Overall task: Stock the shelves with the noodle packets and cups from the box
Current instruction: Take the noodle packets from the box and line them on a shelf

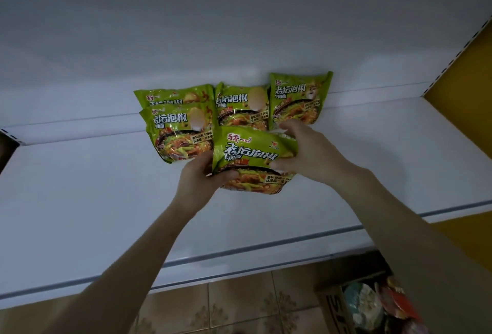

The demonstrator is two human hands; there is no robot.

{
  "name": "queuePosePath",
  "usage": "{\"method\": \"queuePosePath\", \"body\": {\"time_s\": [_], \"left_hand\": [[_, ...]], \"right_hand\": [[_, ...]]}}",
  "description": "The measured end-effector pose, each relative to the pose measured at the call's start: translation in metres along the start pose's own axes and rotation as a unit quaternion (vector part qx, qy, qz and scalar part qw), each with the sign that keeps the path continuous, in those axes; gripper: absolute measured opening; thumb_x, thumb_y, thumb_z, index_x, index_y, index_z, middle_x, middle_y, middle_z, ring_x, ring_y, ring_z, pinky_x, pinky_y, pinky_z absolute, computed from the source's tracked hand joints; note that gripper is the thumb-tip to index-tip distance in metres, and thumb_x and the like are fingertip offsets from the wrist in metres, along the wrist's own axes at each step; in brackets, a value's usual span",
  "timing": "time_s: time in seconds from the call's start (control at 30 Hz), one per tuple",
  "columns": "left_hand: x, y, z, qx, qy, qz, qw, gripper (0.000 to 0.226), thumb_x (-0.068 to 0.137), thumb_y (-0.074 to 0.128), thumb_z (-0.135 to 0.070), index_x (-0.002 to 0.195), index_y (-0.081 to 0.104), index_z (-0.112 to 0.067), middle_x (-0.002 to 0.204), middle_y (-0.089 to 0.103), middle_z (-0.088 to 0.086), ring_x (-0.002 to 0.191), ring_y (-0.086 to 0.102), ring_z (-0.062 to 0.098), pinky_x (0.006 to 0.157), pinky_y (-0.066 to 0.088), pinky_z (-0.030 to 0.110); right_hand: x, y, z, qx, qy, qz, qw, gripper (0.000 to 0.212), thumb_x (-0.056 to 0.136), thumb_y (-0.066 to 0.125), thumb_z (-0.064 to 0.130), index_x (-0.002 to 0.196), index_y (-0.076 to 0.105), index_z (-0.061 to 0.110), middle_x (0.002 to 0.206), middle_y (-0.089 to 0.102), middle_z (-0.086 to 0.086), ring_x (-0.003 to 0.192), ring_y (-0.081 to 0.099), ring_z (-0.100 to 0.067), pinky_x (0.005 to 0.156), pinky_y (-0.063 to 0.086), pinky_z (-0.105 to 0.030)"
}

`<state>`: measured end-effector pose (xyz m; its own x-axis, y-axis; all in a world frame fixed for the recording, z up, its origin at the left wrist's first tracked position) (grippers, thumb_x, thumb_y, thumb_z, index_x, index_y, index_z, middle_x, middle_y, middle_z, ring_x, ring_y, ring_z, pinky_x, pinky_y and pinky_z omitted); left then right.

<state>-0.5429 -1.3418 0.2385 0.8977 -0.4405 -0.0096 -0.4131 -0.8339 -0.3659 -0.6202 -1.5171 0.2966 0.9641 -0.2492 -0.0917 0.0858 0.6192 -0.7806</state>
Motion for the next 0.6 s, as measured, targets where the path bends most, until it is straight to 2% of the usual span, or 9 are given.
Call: {"method": "queuePosePath", "body": {"time_s": [0.07, 0.13, 0.17, 0.27, 0.3, 0.37, 0.43, 0.5, 0.6], "left_hand": [[0.004, 0.004, 0.007, -0.018, -0.013, -0.026, 0.999, 0.032, 0.072, 0.077, -0.011, 0.101, 0.063, -0.014, 0.095, 0.068, 0.004, 0.092, 0.064, 0.024, 0.079, 0.054, 0.032], [0.006, 0.009, 0.009, -0.025, -0.006, -0.061, 0.998, 0.038, 0.077, 0.074, -0.014, 0.112, 0.059, -0.011, 0.100, 0.065, 0.002, 0.090, 0.061, 0.015, 0.072, 0.049, 0.015], [0.004, 0.011, 0.012, -0.004, -0.001, -0.076, 0.997, 0.043, 0.080, 0.071, -0.017, 0.119, 0.055, -0.011, 0.107, 0.063, 0.002, 0.093, 0.059, 0.013, 0.073, 0.046, 0.013], [-0.002, 0.032, 0.039, 0.204, -0.020, -0.054, 0.977, 0.067, 0.088, 0.058, -0.038, 0.141, 0.031, -0.009, 0.143, 0.040, 0.010, 0.130, 0.037, 0.024, 0.102, 0.034, 0.030], [-0.005, 0.044, 0.055, 0.298, -0.040, -0.012, 0.954, 0.073, 0.090, 0.050, -0.046, 0.146, 0.022, -0.010, 0.152, 0.025, 0.010, 0.139, 0.023, 0.026, 0.111, 0.023, 0.038], [-0.012, 0.066, 0.081, 0.419, -0.056, 0.064, 0.904, 0.076, 0.090, 0.032, -0.061, 0.149, 0.012, -0.018, 0.157, 0.006, 0.007, 0.144, 0.003, 0.025, 0.115, 0.009, 0.047], [-0.016, 0.075, 0.094, 0.456, -0.050, 0.077, 0.885, 0.083, 0.082, 0.010, -0.072, 0.148, 0.012, -0.022, 0.158, 0.002, 0.007, 0.144, -0.003, 0.026, 0.114, 0.003, 0.050], [-0.015, 0.077, 0.095, 0.465, -0.037, 0.066, 0.882, 0.092, 0.071, -0.006, -0.071, 0.148, 0.014, -0.023, 0.157, 0.002, 0.008, 0.144, -0.004, 0.026, 0.114, 0.001, 0.051], [-0.015, 0.076, 0.095, 0.476, -0.030, 0.059, 0.877, 0.094, 0.069, -0.009, -0.070, 0.148, 0.014, -0.024, 0.158, 0.002, 0.007, 0.145, -0.003, 0.025, 0.114, 0.001, 0.050]], "right_hand": [[0.009, -0.004, 0.000, -0.023, 0.010, -0.023, 0.999, 0.064, 0.074, 0.075, 0.028, 0.129, 0.043, 0.017, 0.131, 0.052, -0.003, 0.117, 0.050, -0.023, 0.086, 0.041, -0.033], [0.021, -0.008, 0.003, -0.039, 0.002, -0.047, 0.998, 0.057, 0.075, 0.074, 0.027, 0.125, 0.048, 0.018, 0.125, 0.057, -0.002, 0.113, 0.052, -0.024, 0.081, 0.038, -0.030], [0.028, -0.008, 0.004, -0.056, -0.002, -0.057, 0.997, 0.055, 0.075, 0.073, 0.028, 0.124, 0.050, 0.018, 0.122, 0.059, -0.002, 0.112, 0.053, -0.024, 0.078, 0.037, -0.030], [0.052, -0.009, 0.002, -0.115, -0.008, -0.090, 0.989, 0.050, 0.075, 0.073, 0.029, 0.120, 0.053, 0.020, 0.117, 0.062, -0.004, 0.111, 0.055, -0.027, 0.086, 0.038, -0.035], [0.061, -0.009, -0.001, -0.128, -0.008, -0.098, 0.987, 0.049, 0.075, 0.073, 0.029, 0.120, 0.053, 0.020, 0.117, 0.062, -0.005, 0.112, 0.055, -0.028, 0.094, 0.038, -0.039], [0.079, -0.006, -0.010, -0.146, -0.004, -0.105, 0.984, 0.049, 0.075, 0.073, 0.029, 0.120, 0.053, 0.021, 0.118, 0.062, -0.005, 0.115, 0.053, -0.028, 0.104, 0.032, -0.048], [0.097, -0.003, -0.018, -0.166, -0.005, -0.105, 0.980, 0.050, 0.076, 0.071, 0.031, 0.121, 0.052, 0.021, 0.120, 0.061, -0.004, 0.116, 0.052, -0.028, 0.106, 0.030, -0.049], [0.112, 0.001, -0.021, -0.175, -0.023, -0.098, 0.979, 0.052, 0.076, 0.071, 0.032, 0.123, 0.051, 0.019, 0.122, 0.061, -0.005, 0.115, 0.054, -0.028, 0.103, 0.034, -0.047], [0.132, 0.008, -0.019, -0.152, -0.055, -0.076, 0.984, 0.058, 0.077, 0.071, 0.029, 0.130, 0.048, 0.021, 0.129, 0.058, -0.005, 0.118, 0.053, -0.027, 0.100, 0.036, -0.039]]}}
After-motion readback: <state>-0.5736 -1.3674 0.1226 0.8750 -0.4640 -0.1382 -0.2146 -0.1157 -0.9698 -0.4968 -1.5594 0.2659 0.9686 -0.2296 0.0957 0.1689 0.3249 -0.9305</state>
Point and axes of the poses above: each hand's wrist, its own x-axis towards the middle knuckle, its own y-axis out of the palm, z = x × y, the point moved 10 cm from there along x, towards the middle knuckle
